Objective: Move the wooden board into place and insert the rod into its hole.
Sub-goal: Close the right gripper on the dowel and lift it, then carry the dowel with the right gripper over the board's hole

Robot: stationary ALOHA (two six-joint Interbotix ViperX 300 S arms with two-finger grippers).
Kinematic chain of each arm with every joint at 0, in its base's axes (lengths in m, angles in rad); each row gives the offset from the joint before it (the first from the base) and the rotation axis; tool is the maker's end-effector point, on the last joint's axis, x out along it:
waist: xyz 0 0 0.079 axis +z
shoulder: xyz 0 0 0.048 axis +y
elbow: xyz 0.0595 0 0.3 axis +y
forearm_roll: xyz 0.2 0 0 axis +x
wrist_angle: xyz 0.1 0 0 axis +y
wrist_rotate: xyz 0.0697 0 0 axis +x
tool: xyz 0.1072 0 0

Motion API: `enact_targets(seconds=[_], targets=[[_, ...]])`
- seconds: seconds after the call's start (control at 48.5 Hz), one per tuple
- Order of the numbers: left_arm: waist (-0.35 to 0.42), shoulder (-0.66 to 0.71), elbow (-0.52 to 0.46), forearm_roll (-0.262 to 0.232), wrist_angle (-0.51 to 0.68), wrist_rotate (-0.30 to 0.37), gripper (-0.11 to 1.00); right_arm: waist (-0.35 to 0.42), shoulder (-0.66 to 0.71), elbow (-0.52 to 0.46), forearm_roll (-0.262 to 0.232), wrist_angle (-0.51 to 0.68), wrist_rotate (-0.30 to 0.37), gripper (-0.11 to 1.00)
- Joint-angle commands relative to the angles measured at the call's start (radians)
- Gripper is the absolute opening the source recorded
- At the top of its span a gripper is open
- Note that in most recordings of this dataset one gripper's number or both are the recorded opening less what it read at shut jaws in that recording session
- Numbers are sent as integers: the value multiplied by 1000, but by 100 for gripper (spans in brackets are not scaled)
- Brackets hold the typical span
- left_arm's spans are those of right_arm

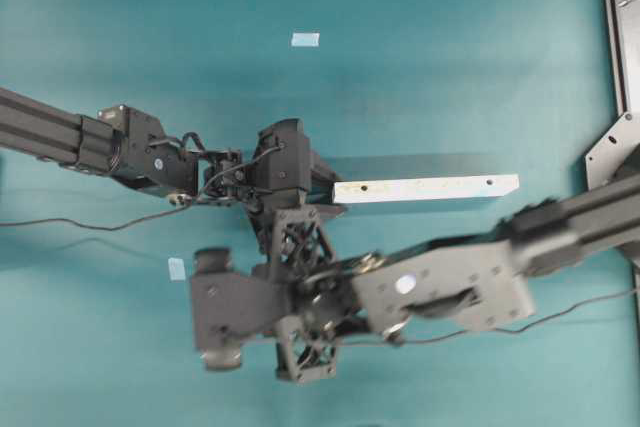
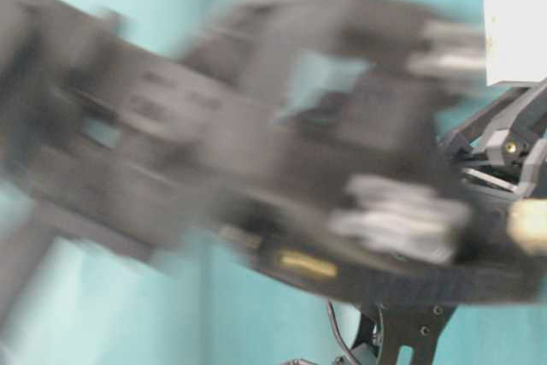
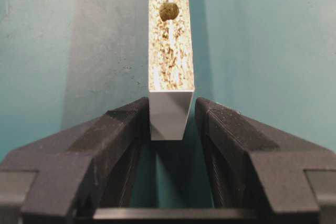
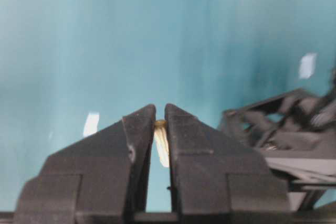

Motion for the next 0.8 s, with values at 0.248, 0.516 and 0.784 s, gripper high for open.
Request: enact_targets(seconds=[0.248, 0.516, 0.784], targets=[[0, -9, -12, 0, 6, -3, 48, -44, -252, 265, -34, -310, 0, 8], [-3, -9, -17, 0, 6, -3, 48, -97, -416, 433, -34, -518, -2, 8], [-3, -9, -34, 2, 6, -3, 48, -169, -543, 640, -34, -779, 0, 8]])
